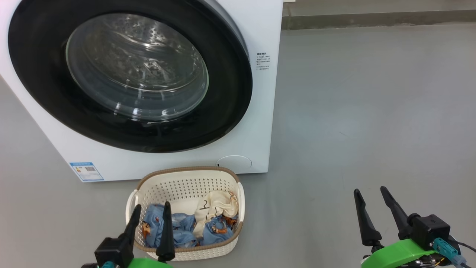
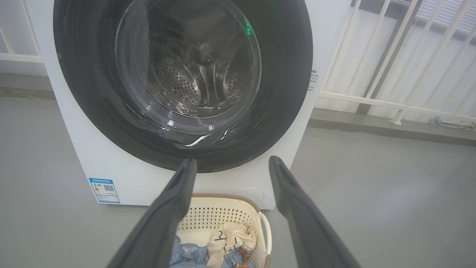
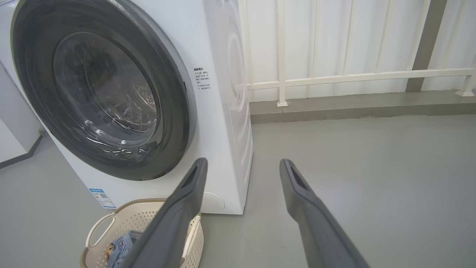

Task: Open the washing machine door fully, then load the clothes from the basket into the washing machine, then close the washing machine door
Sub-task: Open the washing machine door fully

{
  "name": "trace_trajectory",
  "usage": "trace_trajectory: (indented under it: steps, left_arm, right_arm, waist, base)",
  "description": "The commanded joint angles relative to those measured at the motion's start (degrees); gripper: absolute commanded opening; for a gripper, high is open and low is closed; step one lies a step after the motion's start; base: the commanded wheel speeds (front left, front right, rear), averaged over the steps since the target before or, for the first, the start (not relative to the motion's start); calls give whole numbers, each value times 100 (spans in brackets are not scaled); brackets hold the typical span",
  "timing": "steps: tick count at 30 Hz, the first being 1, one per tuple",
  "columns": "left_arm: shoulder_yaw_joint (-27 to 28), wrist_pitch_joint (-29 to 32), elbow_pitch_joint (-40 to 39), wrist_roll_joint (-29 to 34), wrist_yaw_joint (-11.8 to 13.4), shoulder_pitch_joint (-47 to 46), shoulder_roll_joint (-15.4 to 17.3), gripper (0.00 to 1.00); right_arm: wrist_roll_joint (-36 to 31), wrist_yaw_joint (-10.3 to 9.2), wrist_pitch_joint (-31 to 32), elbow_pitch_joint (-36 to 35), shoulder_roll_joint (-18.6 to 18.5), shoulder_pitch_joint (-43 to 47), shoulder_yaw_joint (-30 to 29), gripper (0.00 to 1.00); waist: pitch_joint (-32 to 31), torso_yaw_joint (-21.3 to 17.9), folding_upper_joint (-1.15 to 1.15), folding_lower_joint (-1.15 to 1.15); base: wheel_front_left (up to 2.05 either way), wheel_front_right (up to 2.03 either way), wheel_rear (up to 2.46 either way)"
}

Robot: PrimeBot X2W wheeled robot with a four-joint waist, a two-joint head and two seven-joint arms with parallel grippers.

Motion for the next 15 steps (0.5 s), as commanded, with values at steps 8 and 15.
trace_trajectory:
  steps: [8, 15]
  left_arm:
    - [199, -37, -130, 77, 48, -138, 47, 100]
    - [201, -37, -91, 70, 70, -143, 47, 100]
  right_arm:
    - [-35, 9, -69, -125, -31, -161, 167, 100]
    - [-45, 9, -69, -118, -31, -173, 172, 100]
  waist:
    - [28, 6, 0, 0]
    - [39, 5, 0, 0]
  base:
    - [0, 0, 0]
    - [0, 0, 0]
